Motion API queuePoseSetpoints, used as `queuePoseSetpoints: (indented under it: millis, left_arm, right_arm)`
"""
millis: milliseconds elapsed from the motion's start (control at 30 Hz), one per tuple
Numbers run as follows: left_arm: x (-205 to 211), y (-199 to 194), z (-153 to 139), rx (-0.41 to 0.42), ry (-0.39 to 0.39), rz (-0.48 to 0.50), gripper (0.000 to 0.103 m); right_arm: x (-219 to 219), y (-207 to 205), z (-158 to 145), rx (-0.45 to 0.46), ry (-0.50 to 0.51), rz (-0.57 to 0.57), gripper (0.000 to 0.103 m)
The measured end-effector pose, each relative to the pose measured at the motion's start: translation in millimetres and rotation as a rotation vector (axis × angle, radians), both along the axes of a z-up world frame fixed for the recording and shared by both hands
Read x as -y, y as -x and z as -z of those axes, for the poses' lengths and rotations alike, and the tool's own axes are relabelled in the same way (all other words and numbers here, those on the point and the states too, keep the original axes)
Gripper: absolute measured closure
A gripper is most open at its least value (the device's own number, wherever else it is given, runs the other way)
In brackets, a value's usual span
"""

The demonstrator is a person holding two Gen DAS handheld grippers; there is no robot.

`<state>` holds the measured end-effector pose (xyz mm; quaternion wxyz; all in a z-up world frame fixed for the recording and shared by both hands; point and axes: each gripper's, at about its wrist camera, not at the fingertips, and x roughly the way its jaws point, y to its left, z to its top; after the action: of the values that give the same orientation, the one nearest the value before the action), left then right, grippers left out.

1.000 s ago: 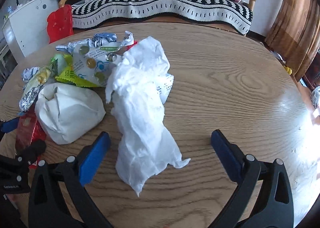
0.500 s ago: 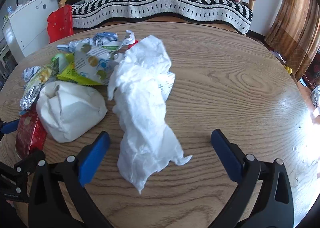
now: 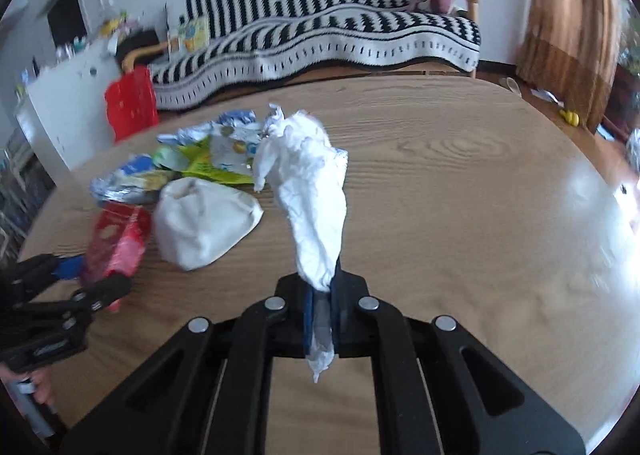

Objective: Collect trash
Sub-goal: 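Grasp the red cigarette box with the left tool while the right tool grasps the white tissue, then carry the red box and tissue to the bin and release both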

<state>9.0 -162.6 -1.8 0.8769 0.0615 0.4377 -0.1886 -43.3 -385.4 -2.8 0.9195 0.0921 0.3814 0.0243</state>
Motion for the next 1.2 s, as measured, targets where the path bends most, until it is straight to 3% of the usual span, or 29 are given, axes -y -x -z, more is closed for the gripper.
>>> queuePoseSetpoints:
  millis: [167,300,467,600,700,733,767,833,933,1200]
  left_arm:
    - [15,41,-38,0.046,0.1,0.079,0.048]
    - [58,90,-54,0.019,0.15,0.205,0.048]
    - [135,156,-22,-0.16,0.15,0.39,0.047]
    - [180,191,25,-0.269,0.07,0.49,0.048]
    - [201,208,76,-0.327,-0.063,0.548,0.05]
    - [206,210,88,-0.402,-0.07,0.556,0.05]
    - [211,212,89,-0.417,-0.053,0.58,0.05]
    - [221,222,89,-0.332,-0.131,0.626,0.05]
    - [225,221,101,-0.396,-0.144,0.622,0.05]
    - [236,219,119,-0.473,-0.161,0.608,0.05]
  right_arm:
    - [20,80,-23,0.026,0.023,0.038,0.096]
    - [57,147,-26,-0.002,-0.03,0.115,0.096]
    - [99,220,-6,-0.067,-0.098,0.221,0.096]
    - [129,262,72,-0.259,-0.261,0.315,0.096]
    - [135,278,129,-0.376,-0.35,0.362,0.096]
    - [136,281,140,-0.393,-0.375,0.368,0.096]
    - [137,283,150,-0.408,-0.395,0.374,0.096]
    - [141,285,165,-0.43,-0.43,0.388,0.096]
    - [148,286,174,-0.44,-0.464,0.401,0.096]
    - [164,287,174,-0.429,-0.499,0.407,0.096]
